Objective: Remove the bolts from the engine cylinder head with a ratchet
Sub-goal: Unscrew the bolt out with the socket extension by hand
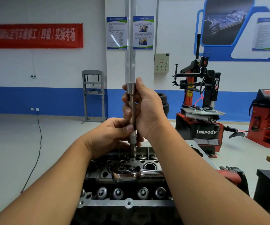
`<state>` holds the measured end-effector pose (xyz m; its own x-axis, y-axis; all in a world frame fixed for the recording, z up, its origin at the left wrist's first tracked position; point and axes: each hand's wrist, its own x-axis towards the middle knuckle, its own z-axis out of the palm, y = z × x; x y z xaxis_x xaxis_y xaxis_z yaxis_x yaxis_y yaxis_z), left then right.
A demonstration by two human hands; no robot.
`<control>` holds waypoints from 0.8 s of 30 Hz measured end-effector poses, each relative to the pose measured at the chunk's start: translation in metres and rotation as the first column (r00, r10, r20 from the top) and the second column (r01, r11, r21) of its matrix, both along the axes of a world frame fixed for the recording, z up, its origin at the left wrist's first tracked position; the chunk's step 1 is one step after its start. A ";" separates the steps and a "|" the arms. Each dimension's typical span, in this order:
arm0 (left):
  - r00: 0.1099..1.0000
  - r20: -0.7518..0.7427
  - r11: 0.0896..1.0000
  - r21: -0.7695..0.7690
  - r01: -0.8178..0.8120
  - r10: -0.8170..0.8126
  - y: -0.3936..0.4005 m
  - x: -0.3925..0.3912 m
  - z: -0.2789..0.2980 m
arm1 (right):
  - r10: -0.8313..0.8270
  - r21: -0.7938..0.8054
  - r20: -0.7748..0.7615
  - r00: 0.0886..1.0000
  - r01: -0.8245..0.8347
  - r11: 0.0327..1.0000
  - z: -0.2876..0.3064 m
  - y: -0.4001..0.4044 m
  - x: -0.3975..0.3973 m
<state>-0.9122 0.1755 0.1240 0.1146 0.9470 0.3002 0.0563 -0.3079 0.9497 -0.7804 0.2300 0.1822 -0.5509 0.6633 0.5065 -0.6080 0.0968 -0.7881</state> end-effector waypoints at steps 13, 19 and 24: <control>1.000 0.025 0.999 0.048 -0.017 0.016 0.000 -0.002 0.002 | -0.008 0.049 0.012 1.000 0.007 0.999 0.001 -0.002 0.003; 0.990 -0.054 0.988 0.098 -0.121 0.127 0.002 -0.002 0.003 | -0.005 0.031 -0.019 1.000 0.006 0.999 -0.001 0.000 0.003; 0.998 -0.035 0.997 0.059 -0.043 0.045 0.000 -0.002 0.002 | -0.013 0.066 -0.019 1.000 0.015 0.998 -0.001 0.001 0.001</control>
